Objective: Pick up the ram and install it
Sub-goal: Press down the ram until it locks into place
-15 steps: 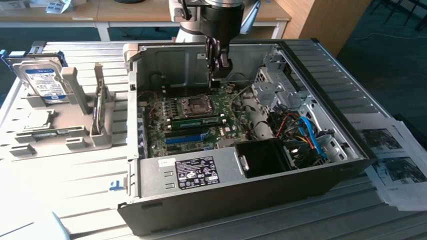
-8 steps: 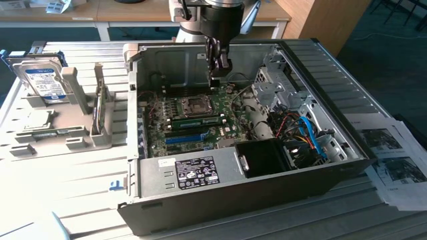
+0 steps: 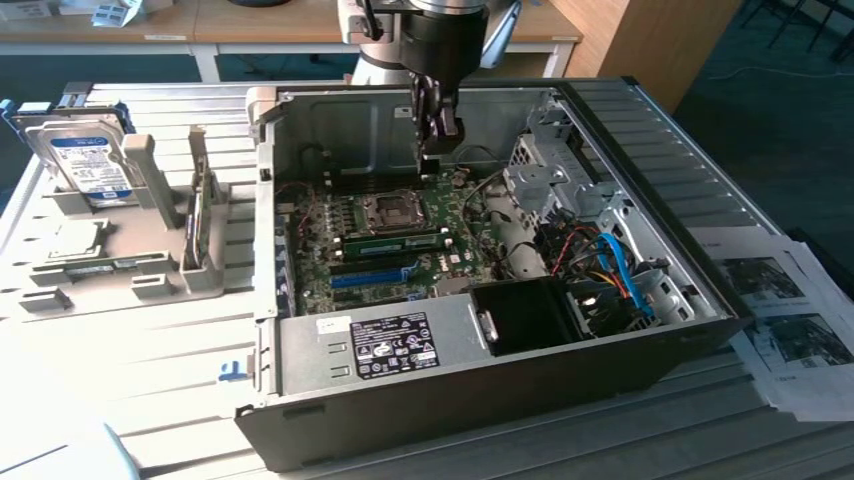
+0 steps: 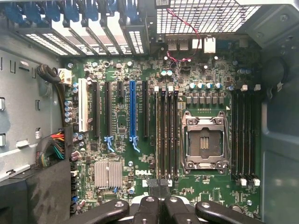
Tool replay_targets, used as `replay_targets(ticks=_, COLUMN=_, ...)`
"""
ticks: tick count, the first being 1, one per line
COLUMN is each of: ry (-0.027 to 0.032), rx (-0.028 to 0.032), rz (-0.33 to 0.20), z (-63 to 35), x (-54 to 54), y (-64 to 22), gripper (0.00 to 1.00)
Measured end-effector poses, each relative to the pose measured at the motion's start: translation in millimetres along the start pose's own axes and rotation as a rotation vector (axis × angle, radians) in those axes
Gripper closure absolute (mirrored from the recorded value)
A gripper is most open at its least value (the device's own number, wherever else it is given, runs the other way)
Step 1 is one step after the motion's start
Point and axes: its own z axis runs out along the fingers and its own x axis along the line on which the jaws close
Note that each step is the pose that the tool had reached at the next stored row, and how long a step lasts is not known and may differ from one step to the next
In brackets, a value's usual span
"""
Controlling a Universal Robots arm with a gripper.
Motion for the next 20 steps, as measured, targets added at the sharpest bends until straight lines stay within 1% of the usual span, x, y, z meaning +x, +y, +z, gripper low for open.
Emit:
replay_targets(ticks=5, ry=0.0002, rx=-0.0004, rz=0.007, z=0.8, x=-0.2, y=-2.4, gripper=0.9)
replay_targets(ticks=11, ry=0.0007, rx=-0.0013, rz=0.024, z=4.7, x=-0.3, y=-2.6, gripper=0.9)
replay_targets(ticks=20, ry=0.0006, rx=-0.0012, rz=0.022, z=4.8, x=-0.3, y=-2.9, gripper=0.9)
